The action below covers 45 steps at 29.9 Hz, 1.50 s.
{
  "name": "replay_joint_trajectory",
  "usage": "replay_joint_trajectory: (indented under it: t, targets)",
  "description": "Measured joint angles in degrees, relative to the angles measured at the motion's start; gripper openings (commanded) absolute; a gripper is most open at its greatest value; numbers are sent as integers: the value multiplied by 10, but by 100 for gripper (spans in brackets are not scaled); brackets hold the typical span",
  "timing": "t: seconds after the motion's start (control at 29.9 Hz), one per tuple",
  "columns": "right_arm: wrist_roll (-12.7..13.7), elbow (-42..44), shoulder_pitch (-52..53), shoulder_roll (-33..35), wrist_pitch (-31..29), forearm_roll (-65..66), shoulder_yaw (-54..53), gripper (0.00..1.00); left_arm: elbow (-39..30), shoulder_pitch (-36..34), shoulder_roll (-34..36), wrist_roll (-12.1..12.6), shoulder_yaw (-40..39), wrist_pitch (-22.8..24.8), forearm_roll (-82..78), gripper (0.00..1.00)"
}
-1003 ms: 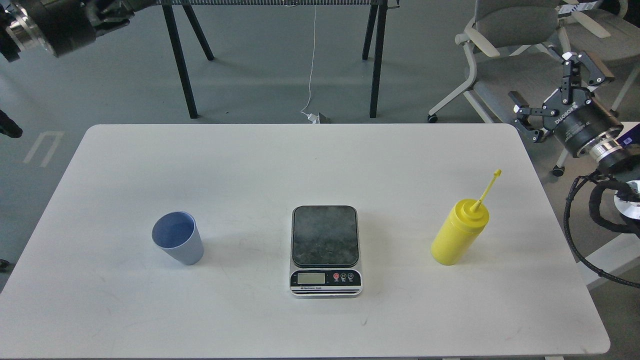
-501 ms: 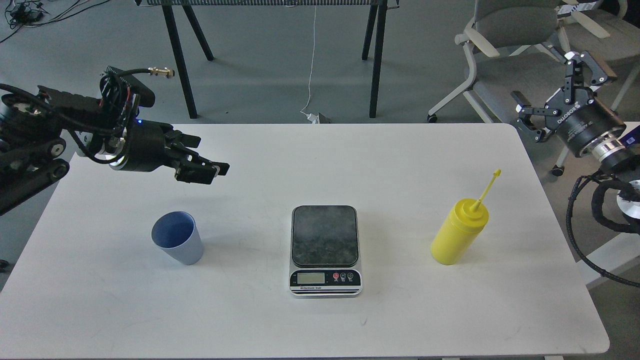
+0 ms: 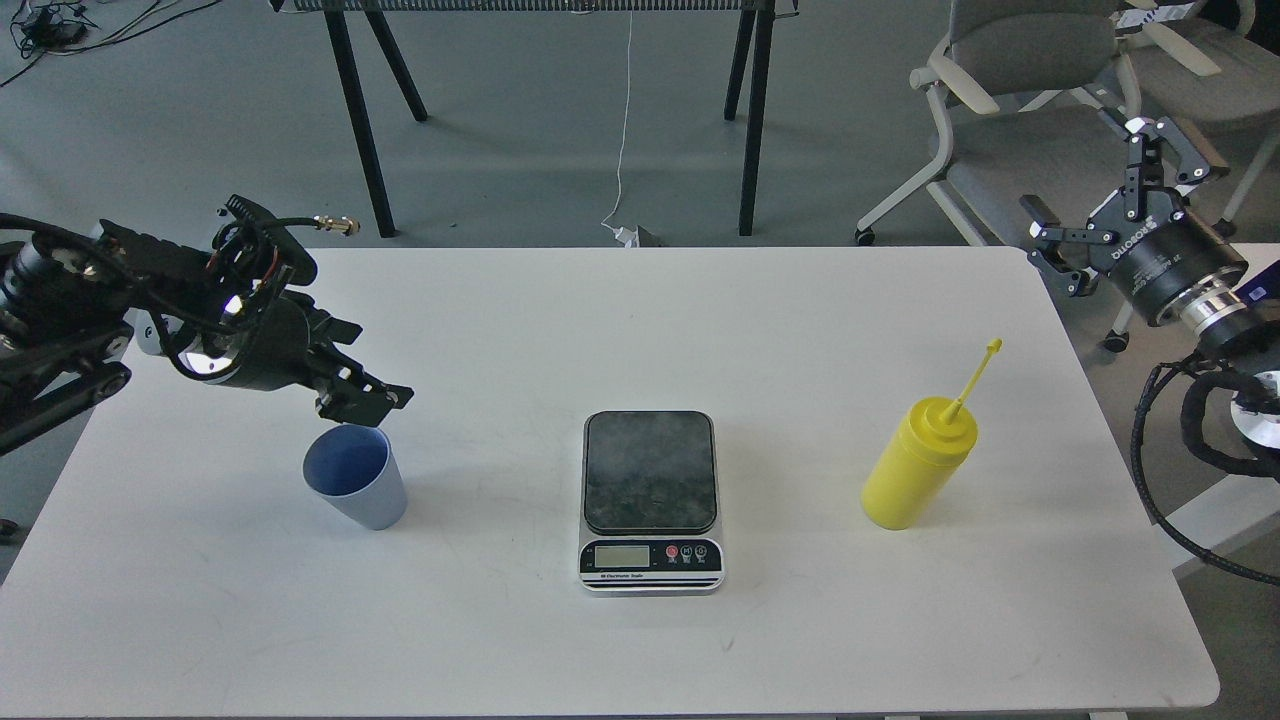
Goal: Pour seasoning into cup on scale with both arms
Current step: 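Lower the left gripper onto the blue cup, then close the left gripper around the blue cup rim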
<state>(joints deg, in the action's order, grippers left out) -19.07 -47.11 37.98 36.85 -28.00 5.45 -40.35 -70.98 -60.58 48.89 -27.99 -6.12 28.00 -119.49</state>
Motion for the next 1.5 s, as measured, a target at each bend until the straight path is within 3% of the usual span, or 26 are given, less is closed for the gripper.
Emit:
replay_joint_trajectory:
  t: [1.5]
  targets:
    - [-1,-1,-18,4,0,0,-1,99,35,9,3,0,72,0,-36,99]
